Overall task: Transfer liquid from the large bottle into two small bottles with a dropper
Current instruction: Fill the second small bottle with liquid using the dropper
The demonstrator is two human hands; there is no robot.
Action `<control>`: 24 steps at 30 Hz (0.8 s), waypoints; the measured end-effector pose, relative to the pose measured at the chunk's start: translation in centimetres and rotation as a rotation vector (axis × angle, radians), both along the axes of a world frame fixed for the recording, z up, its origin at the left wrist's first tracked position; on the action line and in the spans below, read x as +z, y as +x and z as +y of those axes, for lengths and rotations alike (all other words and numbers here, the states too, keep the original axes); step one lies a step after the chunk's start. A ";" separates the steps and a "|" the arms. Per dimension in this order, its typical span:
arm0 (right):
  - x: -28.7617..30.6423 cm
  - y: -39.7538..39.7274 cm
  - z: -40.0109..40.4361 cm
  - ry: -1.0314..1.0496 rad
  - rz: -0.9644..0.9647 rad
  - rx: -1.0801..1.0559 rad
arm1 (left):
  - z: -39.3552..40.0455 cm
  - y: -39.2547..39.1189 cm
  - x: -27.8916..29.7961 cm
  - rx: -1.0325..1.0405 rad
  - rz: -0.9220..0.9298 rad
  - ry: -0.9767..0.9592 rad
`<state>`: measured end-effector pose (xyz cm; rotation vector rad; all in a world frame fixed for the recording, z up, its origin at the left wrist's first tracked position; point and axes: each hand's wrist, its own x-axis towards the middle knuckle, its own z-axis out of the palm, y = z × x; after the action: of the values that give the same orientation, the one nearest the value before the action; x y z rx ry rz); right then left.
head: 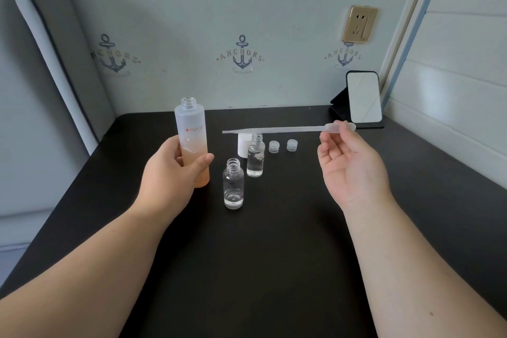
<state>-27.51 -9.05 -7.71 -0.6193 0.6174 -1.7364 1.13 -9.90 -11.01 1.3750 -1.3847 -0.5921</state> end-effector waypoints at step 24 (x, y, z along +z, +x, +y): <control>0.1 0.4 0.2 -0.002 -0.012 -0.072 | 0.7 -0.2 0.5 -0.009 -0.138 -0.073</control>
<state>-27.14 -8.88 -7.64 -0.5935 0.6362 -1.8069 0.93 -9.23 -10.47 1.3728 -1.5087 -0.4544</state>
